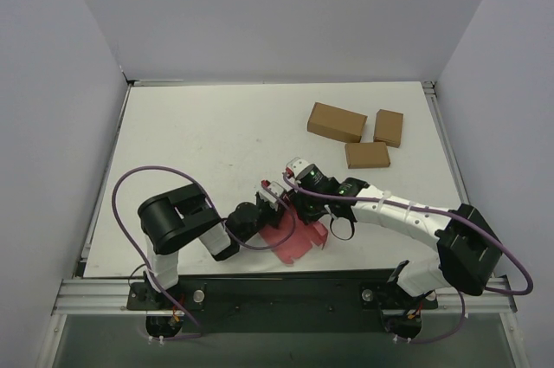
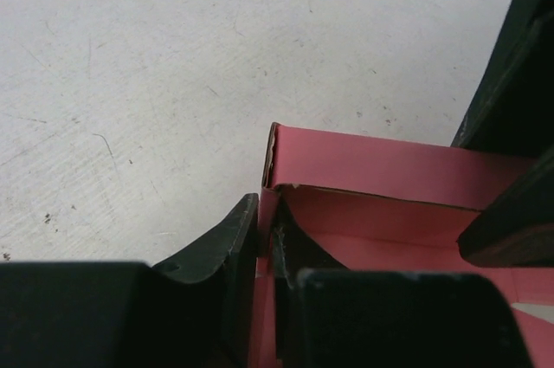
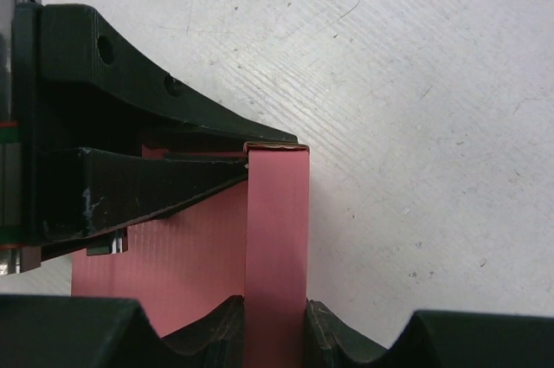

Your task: Fold the paper box

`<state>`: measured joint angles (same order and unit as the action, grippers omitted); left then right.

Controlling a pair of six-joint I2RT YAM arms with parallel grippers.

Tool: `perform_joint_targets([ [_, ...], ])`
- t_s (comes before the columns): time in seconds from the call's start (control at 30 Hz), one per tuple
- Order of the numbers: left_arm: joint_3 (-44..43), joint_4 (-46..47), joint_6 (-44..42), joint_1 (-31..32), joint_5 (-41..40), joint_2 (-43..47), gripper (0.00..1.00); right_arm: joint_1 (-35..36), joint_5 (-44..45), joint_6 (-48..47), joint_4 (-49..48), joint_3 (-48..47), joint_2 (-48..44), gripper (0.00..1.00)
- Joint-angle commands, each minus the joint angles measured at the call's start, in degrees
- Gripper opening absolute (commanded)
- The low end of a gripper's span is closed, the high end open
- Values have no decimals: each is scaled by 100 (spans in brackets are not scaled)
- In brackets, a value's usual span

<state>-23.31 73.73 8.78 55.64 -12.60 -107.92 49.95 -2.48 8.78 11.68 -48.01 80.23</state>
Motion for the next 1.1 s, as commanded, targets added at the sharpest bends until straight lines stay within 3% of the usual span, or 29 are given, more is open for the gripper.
perform_joint_targets([
  [0.0, 388, 1748, -675, -18, 416, -343, 0, 14, -200, 54, 845, 160, -165, 18],
  [0.13, 380, 1584, -518, -18, 408, -326, 0, -3, -165, 80, 844, 169, -218, 23],
  [0.23, 301, 875, -229, -26, -171, -125, 0, -12, -95, 133, 827, 160, -306, 32],
  [0.3, 179, 102, -140, -18, -626, 112, 0, -12, -51, 194, 862, 152, -419, 39],
  [0.47, 195, -500, 107, -18, -1306, 420, 0, -3, 55, 405, 994, 20, -648, 63],
  [0.67, 327, -702, 282, 79, -1859, 517, 0, -3, 511, 1125, 1231, -129, -1236, 68],
  [0.83, 389, -1001, 493, 351, -2343, 570, 0, -12, 871, 2896, 1275, -139, -1509, 67],
  [1.07, 494, -1194, 687, 632, -2844, 658, 0, -73, 924, 4289, 301, 327, -1887, 64],
])
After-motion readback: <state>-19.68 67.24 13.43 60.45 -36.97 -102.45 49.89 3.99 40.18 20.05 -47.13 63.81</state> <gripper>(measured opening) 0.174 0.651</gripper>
